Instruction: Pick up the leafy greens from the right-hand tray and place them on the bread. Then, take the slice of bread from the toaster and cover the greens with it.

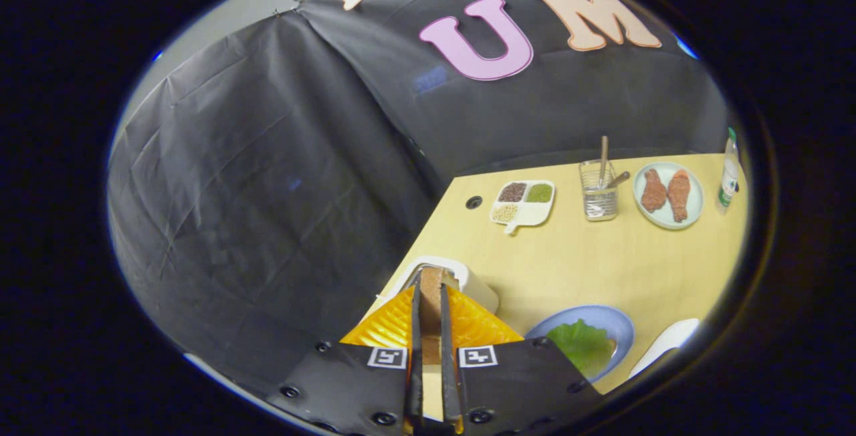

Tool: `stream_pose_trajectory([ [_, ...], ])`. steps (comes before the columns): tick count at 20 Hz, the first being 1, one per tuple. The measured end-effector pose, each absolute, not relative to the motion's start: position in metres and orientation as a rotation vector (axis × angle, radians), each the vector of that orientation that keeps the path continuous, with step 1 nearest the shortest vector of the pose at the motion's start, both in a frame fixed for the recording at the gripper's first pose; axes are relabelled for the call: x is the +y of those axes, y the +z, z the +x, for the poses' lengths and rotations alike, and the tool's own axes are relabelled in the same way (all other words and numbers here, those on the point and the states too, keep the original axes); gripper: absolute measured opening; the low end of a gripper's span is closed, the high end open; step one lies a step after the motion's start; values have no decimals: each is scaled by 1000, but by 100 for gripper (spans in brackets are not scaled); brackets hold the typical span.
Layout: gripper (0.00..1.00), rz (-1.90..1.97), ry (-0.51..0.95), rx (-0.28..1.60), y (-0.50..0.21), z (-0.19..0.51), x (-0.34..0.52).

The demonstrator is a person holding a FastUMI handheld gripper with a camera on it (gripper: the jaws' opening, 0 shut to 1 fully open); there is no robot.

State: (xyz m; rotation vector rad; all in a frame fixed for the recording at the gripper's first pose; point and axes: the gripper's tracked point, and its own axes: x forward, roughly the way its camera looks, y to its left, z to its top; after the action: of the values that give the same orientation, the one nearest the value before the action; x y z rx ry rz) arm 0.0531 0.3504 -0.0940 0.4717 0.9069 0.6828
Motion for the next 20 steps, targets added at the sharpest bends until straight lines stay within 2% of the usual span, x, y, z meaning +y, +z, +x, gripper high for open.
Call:
stream_pose_trajectory([
  [20,14,525,532,1050,-208,30,269],
])
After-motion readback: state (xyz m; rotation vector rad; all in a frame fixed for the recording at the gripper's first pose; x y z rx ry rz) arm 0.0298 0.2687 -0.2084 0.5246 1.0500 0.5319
